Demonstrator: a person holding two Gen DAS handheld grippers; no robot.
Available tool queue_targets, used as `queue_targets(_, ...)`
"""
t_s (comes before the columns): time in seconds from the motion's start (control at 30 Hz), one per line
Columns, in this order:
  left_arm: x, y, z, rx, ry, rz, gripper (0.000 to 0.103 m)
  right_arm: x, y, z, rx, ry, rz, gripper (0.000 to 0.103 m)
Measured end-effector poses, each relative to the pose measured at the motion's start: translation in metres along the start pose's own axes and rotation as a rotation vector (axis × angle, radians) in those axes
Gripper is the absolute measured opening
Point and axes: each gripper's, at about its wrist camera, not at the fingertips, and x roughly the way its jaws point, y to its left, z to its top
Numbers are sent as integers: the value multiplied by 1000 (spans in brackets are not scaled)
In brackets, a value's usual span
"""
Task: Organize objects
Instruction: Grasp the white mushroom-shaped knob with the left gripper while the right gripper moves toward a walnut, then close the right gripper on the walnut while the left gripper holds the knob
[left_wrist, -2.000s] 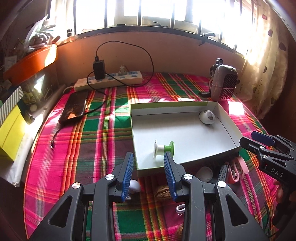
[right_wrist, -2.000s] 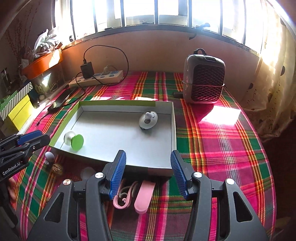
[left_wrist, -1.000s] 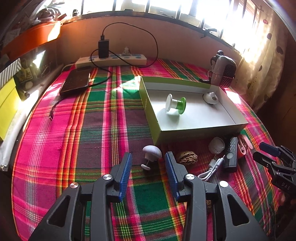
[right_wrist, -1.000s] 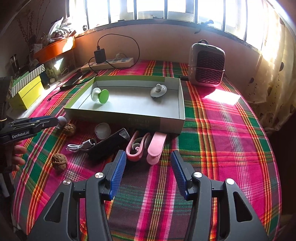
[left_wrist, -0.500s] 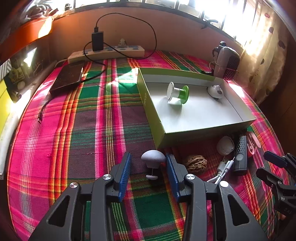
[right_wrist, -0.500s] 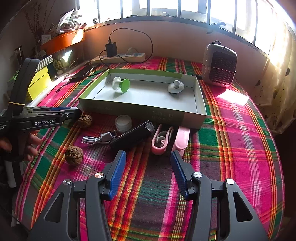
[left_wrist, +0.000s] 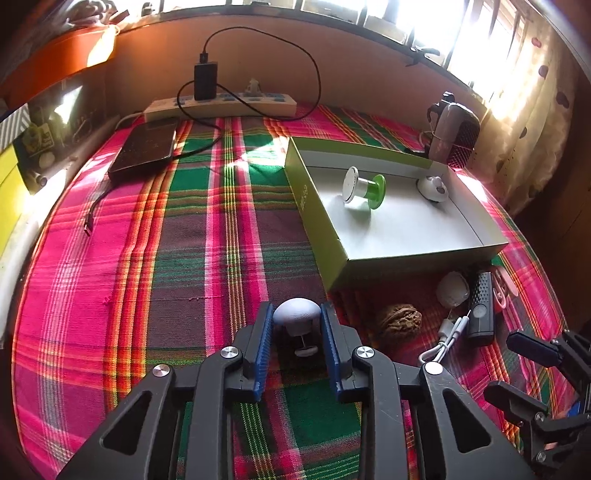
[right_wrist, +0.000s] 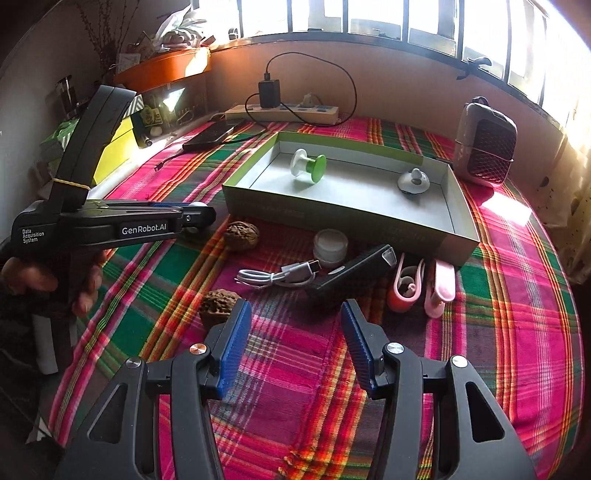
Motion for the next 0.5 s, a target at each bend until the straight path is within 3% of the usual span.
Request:
queue_targets(0.33,-11,11,-13,-6,-19,-1,24,10,22,4,-8,10,100,51)
queue_targets(0.5,-11,8,-16,13,-34,6,24,20,30,4,-16,41,79,51)
